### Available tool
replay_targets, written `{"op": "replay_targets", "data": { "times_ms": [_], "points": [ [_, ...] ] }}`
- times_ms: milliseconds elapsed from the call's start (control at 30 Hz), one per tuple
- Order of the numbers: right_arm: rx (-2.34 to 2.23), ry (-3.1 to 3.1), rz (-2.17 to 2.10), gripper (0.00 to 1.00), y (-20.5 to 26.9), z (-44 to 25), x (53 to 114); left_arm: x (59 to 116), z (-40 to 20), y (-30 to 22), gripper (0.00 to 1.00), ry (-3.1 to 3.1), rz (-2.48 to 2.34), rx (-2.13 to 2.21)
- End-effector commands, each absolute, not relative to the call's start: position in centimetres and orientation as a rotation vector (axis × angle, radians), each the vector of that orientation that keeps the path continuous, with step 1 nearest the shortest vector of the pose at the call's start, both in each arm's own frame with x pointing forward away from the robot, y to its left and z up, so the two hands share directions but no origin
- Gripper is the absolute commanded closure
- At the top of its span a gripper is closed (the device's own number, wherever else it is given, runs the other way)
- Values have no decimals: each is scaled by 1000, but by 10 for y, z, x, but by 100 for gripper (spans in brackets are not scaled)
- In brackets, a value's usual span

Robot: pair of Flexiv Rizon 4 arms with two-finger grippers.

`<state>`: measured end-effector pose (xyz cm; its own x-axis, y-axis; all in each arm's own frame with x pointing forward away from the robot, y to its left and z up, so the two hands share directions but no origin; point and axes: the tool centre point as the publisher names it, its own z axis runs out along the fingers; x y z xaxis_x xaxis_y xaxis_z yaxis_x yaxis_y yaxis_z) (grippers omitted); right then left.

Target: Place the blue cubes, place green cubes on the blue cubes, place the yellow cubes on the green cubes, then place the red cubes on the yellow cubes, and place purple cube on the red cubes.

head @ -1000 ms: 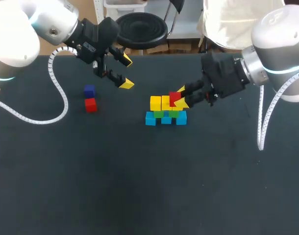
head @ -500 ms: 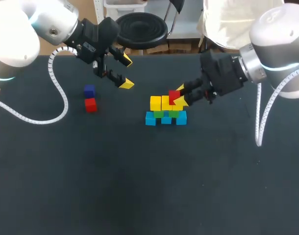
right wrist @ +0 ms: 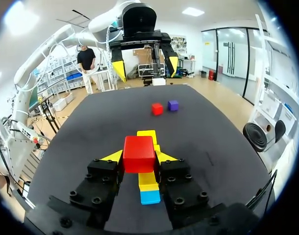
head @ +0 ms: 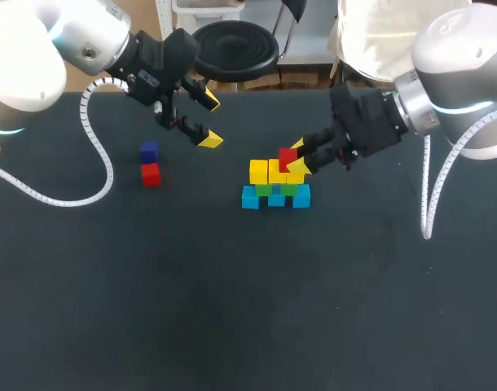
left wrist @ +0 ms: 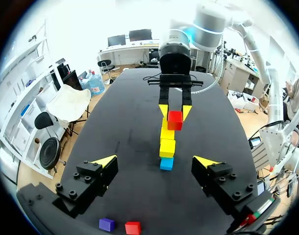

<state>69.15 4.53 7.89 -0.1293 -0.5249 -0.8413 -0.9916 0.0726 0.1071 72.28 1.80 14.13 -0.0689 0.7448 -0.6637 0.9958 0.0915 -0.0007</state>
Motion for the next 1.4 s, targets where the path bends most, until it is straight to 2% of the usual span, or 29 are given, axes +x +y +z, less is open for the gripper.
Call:
{"op": "replay_targets", "data": {
  "times_ms": [33,1400],
  "points": [
    [-1513,1731,953,100,45,78,692,724,140,19,0,1863,-652,1706],
    [-1536,1734,947,100,48,75,702,724,140,19,0,1863,-652,1706]
  ]
}}
